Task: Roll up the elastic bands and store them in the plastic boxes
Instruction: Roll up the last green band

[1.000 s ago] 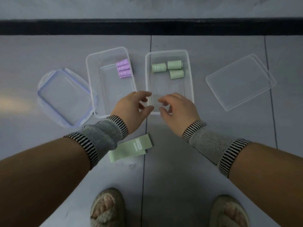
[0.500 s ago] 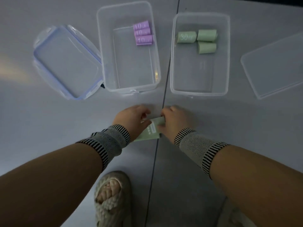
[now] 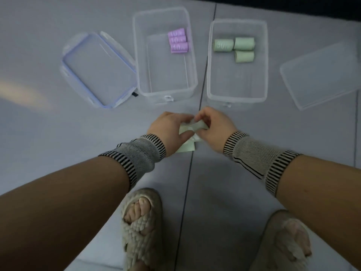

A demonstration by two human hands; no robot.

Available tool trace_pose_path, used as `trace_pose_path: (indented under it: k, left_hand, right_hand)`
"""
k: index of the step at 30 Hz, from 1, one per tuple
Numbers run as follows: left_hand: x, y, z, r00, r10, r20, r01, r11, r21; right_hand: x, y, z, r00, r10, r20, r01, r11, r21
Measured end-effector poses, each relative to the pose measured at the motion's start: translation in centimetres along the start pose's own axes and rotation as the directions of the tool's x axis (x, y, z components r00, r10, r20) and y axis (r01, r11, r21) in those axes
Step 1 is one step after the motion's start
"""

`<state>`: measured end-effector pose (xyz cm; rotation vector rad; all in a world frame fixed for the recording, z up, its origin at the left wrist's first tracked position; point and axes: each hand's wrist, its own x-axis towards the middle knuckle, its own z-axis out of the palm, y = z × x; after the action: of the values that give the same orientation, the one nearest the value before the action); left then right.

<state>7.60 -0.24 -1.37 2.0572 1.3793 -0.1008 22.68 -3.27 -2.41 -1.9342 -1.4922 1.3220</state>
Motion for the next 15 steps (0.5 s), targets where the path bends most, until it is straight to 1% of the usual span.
trace_pose_path:
  k: [3, 7, 11, 15]
  left_hand:
    - [-1.6, 3.4, -3.6, 1.000, 0.013, 0.019, -0.011, 0.996, -0.088]
    - [-4.5, 7.6, -9.1, 0.999, 0.000, -0.043, -0.011, 0.965, -0.262]
    - [-8.2, 11.6, -13.9, 0.982, -0.083, -0.170, -0.011, 0.874, -0.486]
    - [-12.5, 14.5, -16.6, 0.968, -0.123, -0.217, -0.034, 0.797, -0.604]
  right_hand:
    - [-2.8, -4.2, -3.8, 0.999, -0.040, -0.018, 0.041, 0.994, 0.100]
    - [-7.0, -9.3, -8.3, 0.993, 0.025, -0.117, 0.005, 0.969, 0.248]
    - [-11.5, -13.1, -11.8, 0.967, 0.075, -0.243, 0.025, 0.924, 0.382]
    - [-16.0, -16.5, -13.9, 0.952, 0.099, -0.290, 0.071, 0.849, 0.523]
